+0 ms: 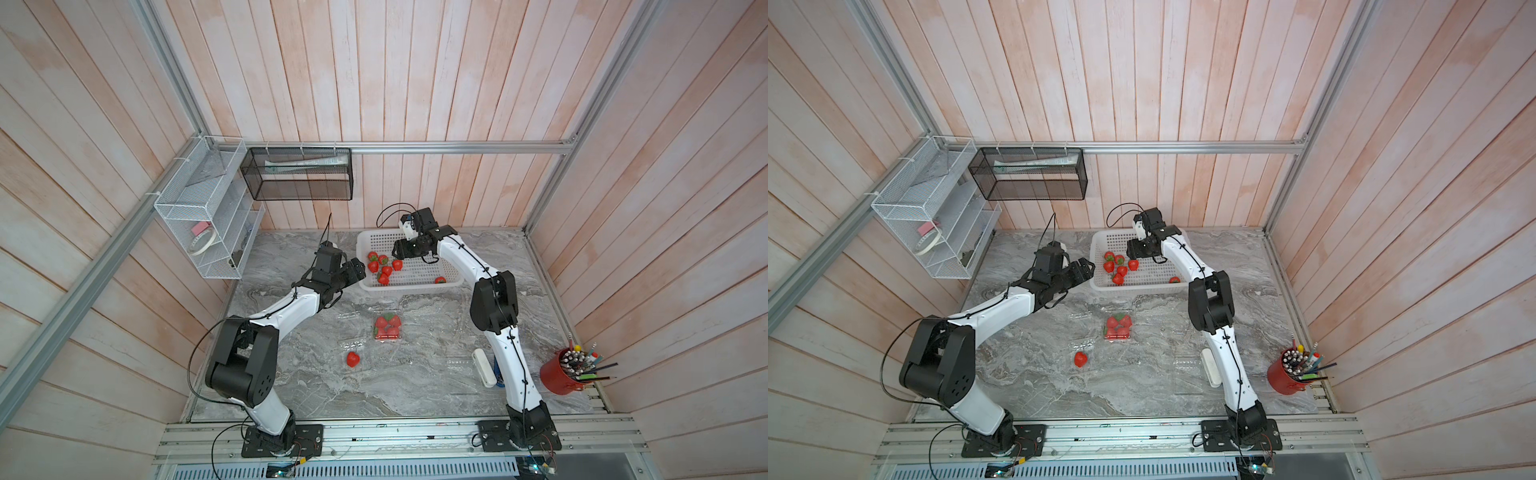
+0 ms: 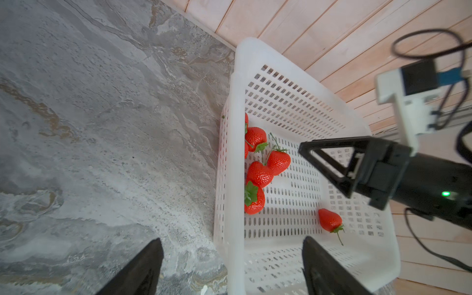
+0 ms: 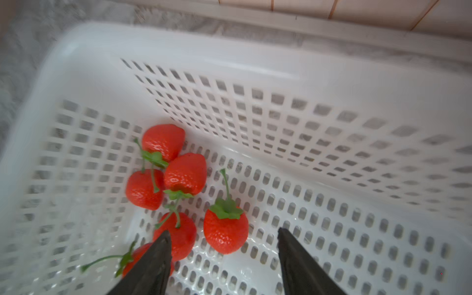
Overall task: Pack strawberries into containers
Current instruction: Pick up the strawberry from the basket.
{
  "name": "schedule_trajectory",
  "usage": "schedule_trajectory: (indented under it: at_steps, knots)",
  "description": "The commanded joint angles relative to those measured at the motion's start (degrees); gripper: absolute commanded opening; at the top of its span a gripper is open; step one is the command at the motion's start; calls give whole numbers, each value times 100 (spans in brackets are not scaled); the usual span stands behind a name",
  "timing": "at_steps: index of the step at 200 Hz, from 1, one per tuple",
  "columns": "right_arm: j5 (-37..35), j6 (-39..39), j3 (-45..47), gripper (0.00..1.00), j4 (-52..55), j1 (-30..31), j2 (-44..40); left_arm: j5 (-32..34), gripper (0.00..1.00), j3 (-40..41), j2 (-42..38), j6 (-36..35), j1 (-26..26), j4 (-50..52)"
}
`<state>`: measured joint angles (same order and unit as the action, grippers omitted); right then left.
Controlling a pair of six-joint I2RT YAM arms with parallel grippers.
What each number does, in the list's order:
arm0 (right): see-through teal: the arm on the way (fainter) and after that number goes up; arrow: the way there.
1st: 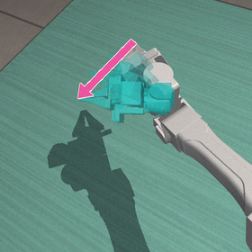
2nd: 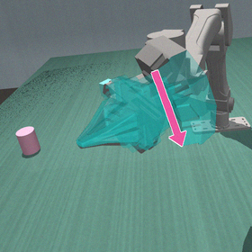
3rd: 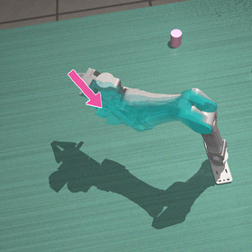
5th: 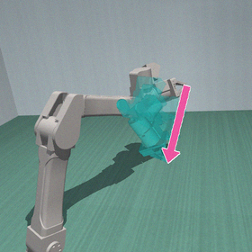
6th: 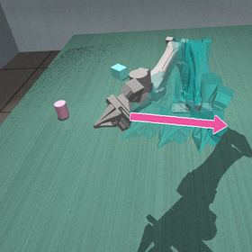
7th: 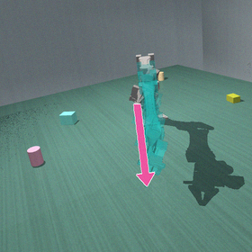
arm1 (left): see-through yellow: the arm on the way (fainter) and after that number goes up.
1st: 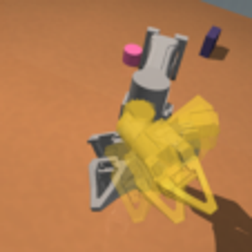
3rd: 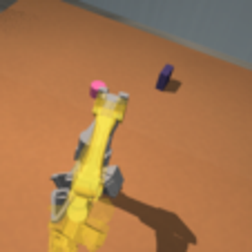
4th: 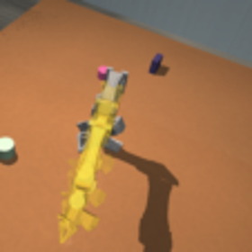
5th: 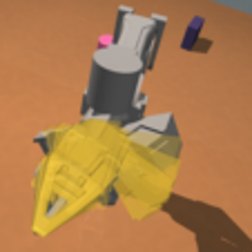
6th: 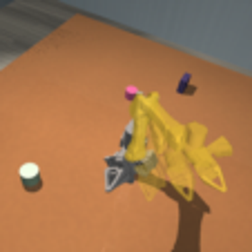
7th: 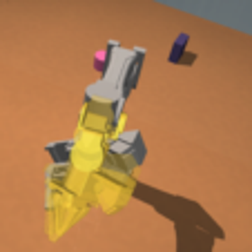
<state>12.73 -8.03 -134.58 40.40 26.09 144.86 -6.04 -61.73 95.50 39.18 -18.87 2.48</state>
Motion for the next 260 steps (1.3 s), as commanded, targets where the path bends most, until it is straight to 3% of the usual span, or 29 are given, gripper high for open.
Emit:
schedule_trajectory:
  at_steps: [1,50,114,158,226,260]
  knots:
    - [-219,121,-295,68,560,90,55,-190,87,-182,132,-77,4,-136]
    - [-149,-58,-246,65,385,111,291,-249,87,-172,196,-59,0,-131]
    - [-513,-101,-248,53,289,279,596,-213,87,-130,212,-85,15,-32]
    - [-654,-67,-155,36,95,344,531,-169,87,-114,161,-112,13,55]
    - [-604,-58,512,25,-172,344,-444,-21,87,75,-202,-132,26,175]
    - [-450,-177,1879,24,-823,410,-1784,216,87,342,-815,-152,33,311]
